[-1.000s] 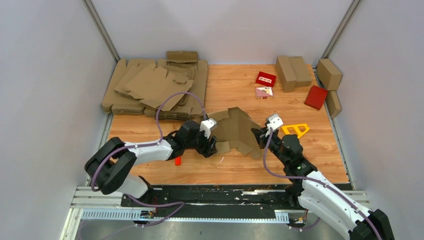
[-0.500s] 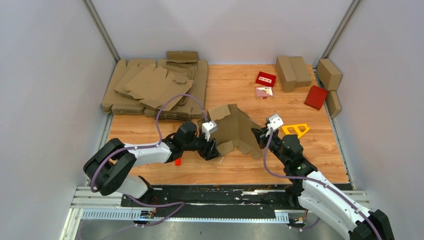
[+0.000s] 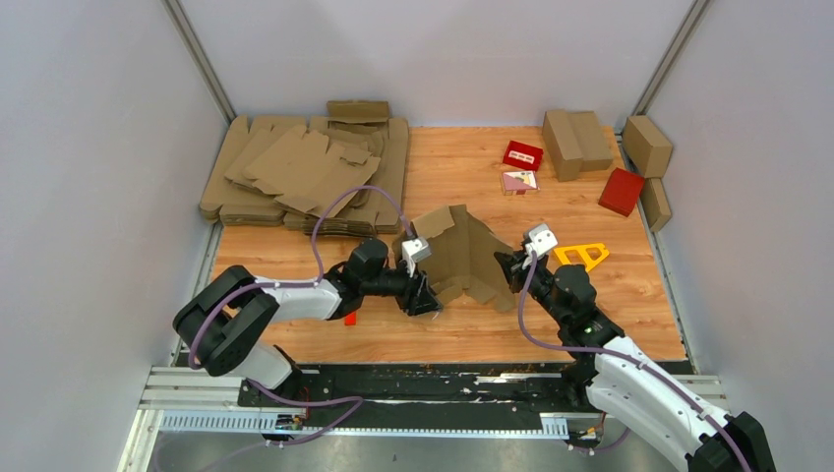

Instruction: Fold the paper box

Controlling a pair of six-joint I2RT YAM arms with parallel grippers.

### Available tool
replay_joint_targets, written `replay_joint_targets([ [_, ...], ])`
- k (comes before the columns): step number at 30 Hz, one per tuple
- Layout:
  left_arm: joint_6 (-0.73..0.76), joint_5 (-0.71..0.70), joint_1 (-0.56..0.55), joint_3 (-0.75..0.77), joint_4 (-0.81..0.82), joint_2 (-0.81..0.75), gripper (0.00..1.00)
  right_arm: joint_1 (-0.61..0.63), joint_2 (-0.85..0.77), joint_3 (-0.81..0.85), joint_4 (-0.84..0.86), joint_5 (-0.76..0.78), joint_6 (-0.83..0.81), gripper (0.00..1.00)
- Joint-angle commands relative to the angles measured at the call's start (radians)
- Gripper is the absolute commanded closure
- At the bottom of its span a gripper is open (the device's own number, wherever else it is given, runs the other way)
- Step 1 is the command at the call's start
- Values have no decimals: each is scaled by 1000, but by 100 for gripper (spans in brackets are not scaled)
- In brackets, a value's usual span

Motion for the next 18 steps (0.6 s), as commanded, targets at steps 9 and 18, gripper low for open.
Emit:
replay_joint_targets([
  [9,187,-259,-189,75,-226,-57,48,6,9,11,-11,0,4,100],
  [18,285,-605,-361,151,-348,-19,43,5,8,10,-8,-6,13,100],
])
